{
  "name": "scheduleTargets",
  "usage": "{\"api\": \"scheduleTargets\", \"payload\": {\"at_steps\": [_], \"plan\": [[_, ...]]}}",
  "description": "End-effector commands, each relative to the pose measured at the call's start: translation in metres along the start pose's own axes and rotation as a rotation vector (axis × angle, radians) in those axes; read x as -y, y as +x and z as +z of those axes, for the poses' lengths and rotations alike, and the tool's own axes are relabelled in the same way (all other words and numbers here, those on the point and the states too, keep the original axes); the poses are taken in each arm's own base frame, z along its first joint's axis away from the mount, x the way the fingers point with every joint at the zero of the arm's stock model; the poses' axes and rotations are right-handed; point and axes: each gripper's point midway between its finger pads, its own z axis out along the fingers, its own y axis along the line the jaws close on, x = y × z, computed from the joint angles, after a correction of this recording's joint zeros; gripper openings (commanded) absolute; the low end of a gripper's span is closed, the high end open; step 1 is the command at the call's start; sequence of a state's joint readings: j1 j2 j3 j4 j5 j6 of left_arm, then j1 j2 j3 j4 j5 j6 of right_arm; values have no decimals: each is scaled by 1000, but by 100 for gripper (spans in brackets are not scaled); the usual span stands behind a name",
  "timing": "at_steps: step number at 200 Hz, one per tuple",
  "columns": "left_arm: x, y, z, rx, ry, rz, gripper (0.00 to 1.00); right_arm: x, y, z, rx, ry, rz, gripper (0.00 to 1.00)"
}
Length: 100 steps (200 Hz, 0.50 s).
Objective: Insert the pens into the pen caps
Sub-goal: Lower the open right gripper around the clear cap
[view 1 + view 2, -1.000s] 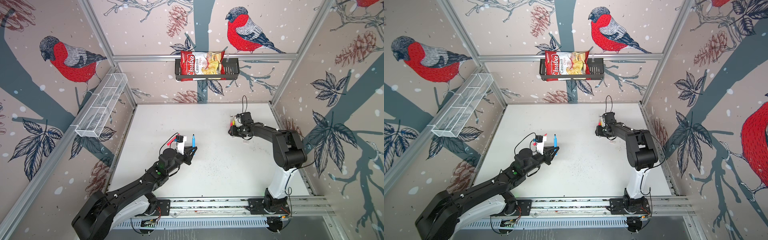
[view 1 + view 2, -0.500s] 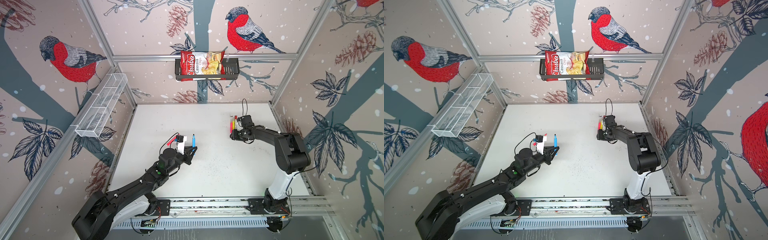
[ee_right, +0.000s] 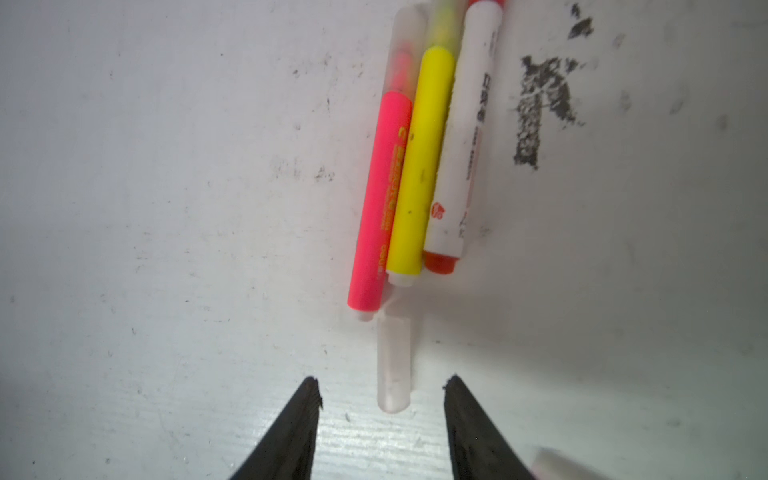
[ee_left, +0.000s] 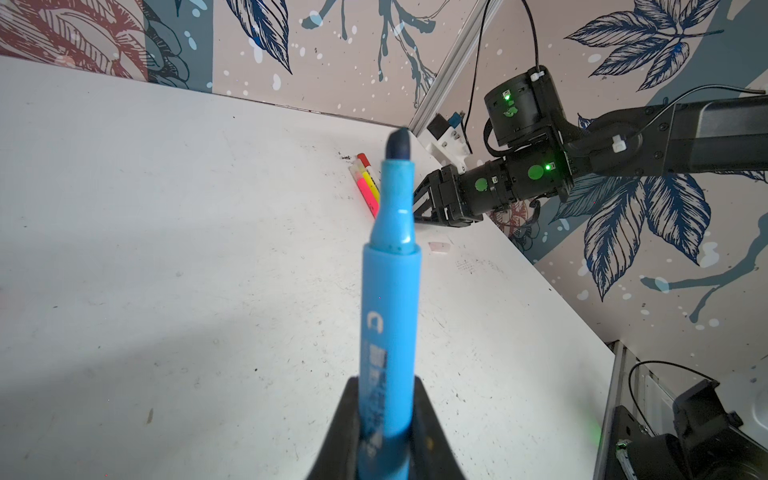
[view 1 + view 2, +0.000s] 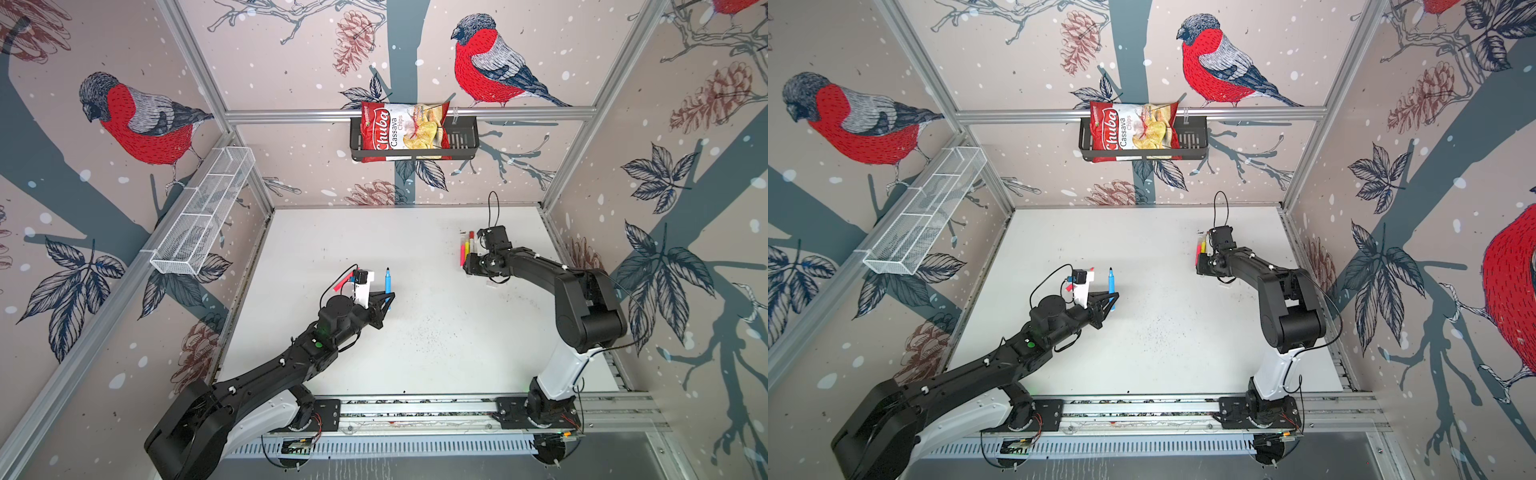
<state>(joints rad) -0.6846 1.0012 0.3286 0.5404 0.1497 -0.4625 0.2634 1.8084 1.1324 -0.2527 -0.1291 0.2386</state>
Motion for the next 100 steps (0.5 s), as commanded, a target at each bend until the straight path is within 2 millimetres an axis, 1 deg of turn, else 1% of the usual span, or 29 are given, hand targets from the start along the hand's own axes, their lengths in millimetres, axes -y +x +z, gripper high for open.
{"api": "scheduleTargets", "payload": {"at_steps": [1, 35, 55, 77, 100], "plan": [[3, -9, 0, 31, 9, 19, 0, 7, 1, 2, -24, 52, -16, 51], [2, -6, 0, 26, 6, 18, 0, 15, 3, 9, -55, 103, -33, 49], [1, -6, 0, 25, 4, 18, 0, 18, 3, 12, -75, 140, -44, 44], [1, -6, 0, 25, 4, 18, 0, 11, 1, 16, -90, 150, -78, 43], [1, -6, 0, 24, 3, 18, 0, 3, 5, 22, -116, 145, -109, 43]]}}
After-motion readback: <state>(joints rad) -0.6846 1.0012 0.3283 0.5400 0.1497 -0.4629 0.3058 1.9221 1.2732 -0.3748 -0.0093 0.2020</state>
